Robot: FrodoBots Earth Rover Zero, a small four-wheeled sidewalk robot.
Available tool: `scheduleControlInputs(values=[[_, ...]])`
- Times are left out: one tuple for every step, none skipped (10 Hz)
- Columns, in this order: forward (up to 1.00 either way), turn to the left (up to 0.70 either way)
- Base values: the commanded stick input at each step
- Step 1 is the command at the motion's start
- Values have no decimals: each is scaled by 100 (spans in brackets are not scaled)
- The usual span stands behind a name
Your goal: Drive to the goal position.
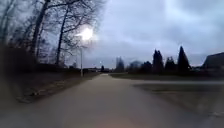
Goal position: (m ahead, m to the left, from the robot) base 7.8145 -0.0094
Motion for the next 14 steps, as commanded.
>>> scheduleControlInputs(values=[[100, 4], [100, 4], [100, 4], [100, 4], [100, 4], [100, 4], [100, 4], [100, 4], [100, 4], [100, 4], [100, 4], [100, 4], [100, 4], [100, 4]])
